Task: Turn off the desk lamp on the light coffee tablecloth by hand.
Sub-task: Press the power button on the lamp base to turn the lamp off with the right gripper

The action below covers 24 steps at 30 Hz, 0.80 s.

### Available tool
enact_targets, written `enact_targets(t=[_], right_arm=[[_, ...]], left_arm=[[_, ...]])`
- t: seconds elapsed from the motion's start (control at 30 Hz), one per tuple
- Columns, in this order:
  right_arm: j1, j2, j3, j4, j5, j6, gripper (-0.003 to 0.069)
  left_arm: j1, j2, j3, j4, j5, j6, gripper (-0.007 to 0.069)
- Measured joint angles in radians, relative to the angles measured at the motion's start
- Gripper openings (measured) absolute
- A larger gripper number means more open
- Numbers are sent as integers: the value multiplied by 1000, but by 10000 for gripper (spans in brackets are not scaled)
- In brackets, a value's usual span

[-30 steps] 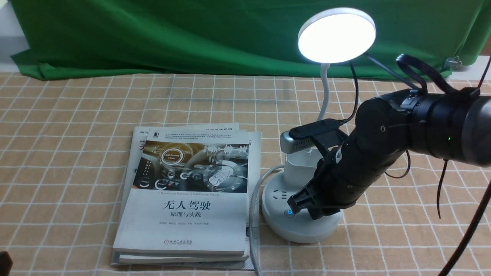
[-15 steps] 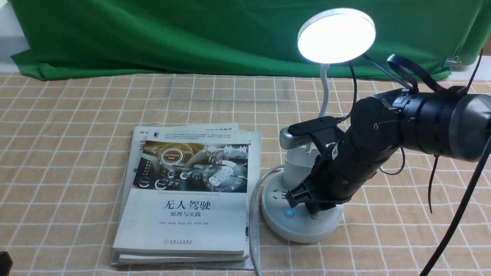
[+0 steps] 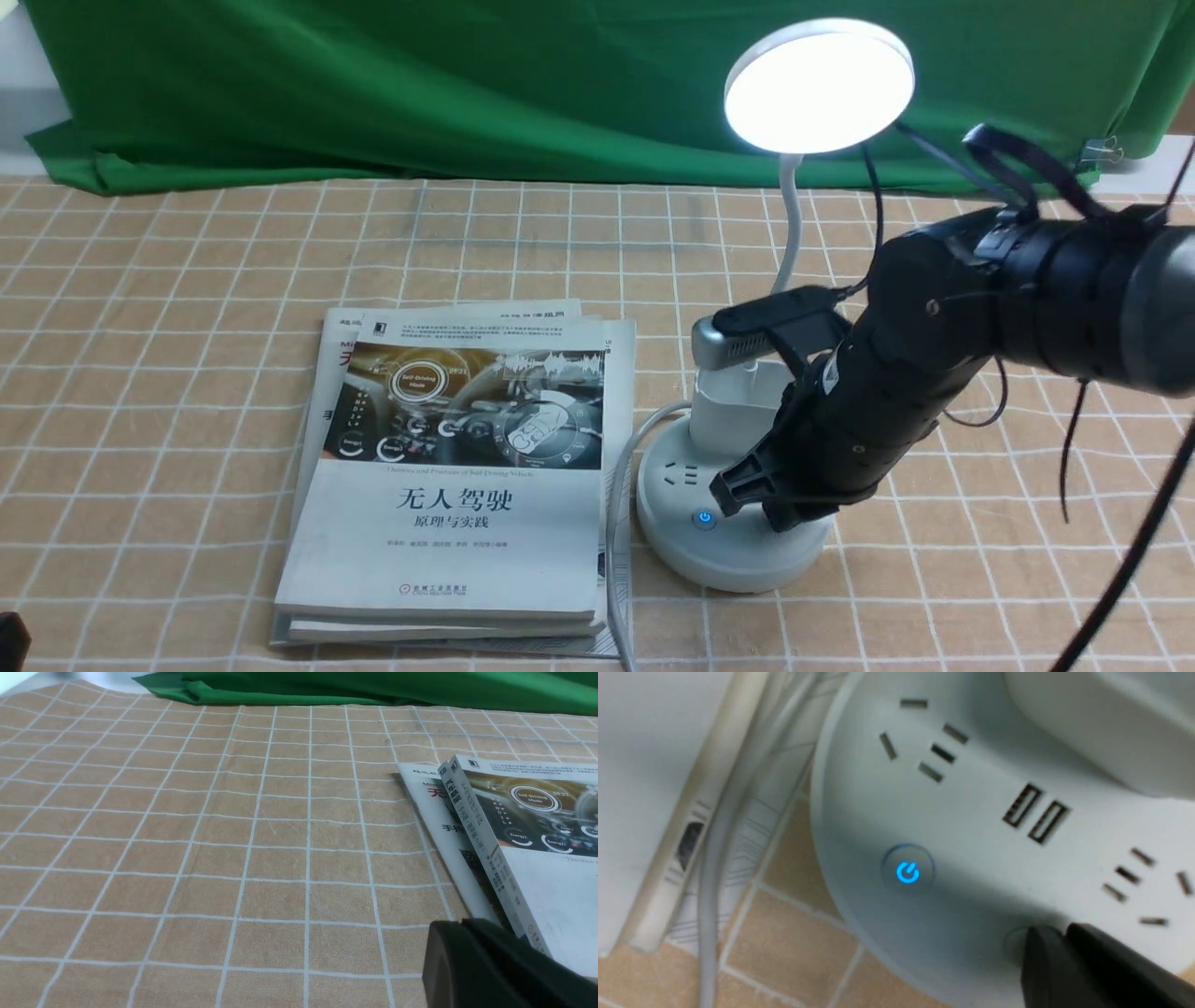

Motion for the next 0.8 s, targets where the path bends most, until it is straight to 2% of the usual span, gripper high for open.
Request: enact_targets(t=[0.47, 0.8], right_arm=[[7, 17, -6, -12, -5, 4, 51], [14, -58, 1, -20, -16, 17, 51]], left_arm=[[0, 0, 0, 0, 0, 0, 5], [0, 0, 0, 0, 0, 0, 5]])
